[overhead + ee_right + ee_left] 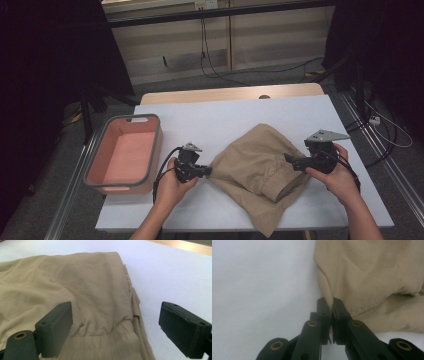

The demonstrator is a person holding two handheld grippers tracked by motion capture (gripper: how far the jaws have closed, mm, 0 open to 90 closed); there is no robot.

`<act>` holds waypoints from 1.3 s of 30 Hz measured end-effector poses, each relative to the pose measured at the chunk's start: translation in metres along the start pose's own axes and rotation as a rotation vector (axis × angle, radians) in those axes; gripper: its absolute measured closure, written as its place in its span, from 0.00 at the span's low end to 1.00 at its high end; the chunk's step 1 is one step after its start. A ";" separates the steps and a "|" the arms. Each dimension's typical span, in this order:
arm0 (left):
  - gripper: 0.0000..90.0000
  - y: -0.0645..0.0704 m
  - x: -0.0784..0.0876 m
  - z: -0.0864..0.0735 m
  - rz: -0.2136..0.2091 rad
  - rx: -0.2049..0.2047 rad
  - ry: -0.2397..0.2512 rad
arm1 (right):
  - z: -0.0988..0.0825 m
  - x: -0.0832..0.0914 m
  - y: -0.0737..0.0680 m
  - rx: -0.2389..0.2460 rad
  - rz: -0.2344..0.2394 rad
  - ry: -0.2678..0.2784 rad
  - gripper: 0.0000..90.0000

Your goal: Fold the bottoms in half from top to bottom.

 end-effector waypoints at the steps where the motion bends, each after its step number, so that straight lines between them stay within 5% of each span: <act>1: 0.95 -0.003 0.001 0.002 0.002 -0.003 -0.005 | 0.000 0.001 0.000 -0.002 0.000 0.000 0.13; 25: 0.96 -0.055 0.015 0.053 0.082 0.109 0.028 | -0.002 -0.005 -0.004 0.005 -0.002 -0.005 0.13; 39: 0.96 -0.070 0.010 0.075 0.124 0.125 0.051 | 0.000 -0.016 -0.013 0.033 0.013 -0.012 0.13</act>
Point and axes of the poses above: each handheld gripper's, and its own axes: x roughly backward along the jaws, z roughly out of its top, y roughly to its right, the point moved 9 cm from there along -x, roughly forward along the jaws, and after that the axes turned 15 degrees about x, right-handed, at the moved point
